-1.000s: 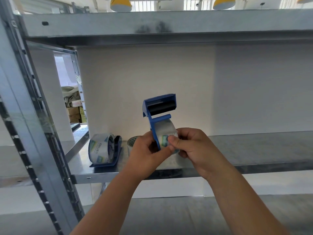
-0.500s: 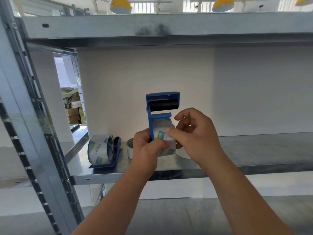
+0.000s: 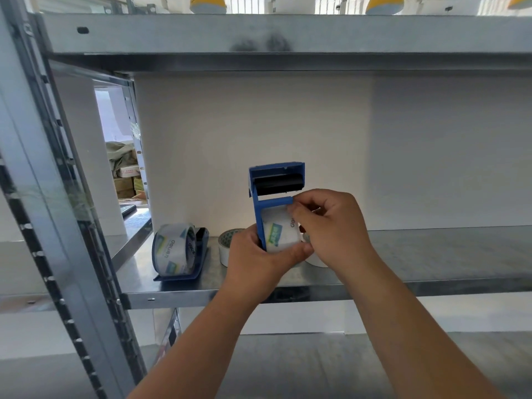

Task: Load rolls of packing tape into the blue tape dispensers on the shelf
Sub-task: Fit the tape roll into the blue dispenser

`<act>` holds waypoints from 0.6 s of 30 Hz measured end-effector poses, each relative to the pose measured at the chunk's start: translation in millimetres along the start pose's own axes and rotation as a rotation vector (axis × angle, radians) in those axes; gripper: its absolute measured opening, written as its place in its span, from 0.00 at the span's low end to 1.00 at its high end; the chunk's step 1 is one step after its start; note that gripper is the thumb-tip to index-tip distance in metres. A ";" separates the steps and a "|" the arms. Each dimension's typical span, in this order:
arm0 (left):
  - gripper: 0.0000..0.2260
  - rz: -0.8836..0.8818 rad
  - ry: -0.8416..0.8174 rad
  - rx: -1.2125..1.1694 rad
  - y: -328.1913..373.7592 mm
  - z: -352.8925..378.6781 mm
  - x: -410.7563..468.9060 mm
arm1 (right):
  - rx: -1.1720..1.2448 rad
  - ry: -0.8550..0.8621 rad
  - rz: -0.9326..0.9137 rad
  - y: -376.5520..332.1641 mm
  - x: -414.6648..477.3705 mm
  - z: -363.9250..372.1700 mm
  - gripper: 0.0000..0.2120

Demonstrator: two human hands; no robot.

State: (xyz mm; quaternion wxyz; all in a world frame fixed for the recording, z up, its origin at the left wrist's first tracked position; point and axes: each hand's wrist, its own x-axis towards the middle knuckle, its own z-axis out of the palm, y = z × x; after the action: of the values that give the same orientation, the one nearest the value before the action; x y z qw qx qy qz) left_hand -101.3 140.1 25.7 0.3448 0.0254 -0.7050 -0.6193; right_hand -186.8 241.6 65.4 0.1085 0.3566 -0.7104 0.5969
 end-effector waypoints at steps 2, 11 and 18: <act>0.14 -0.023 -0.001 0.028 2.7 1.3 -0.5 | -0.017 0.035 -0.029 -3.9 4.7 -1.5 0.09; 0.12 -0.095 -0.058 0.070 -0.4 -1.1 -6.6 | -0.120 0.082 -0.218 -21.2 21.8 -1.0 0.09; 0.09 -0.165 -0.040 -0.033 10.6 -0.9 1.7 | -0.194 0.114 -0.227 -34.0 44.9 -0.7 0.06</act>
State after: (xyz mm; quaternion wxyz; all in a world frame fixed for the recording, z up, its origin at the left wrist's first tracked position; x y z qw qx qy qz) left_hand -98.0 140.9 36.0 0.2786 0.0652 -0.6970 -0.6575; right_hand -197.8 224.2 117.8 0.2492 0.3879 -0.7126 0.5288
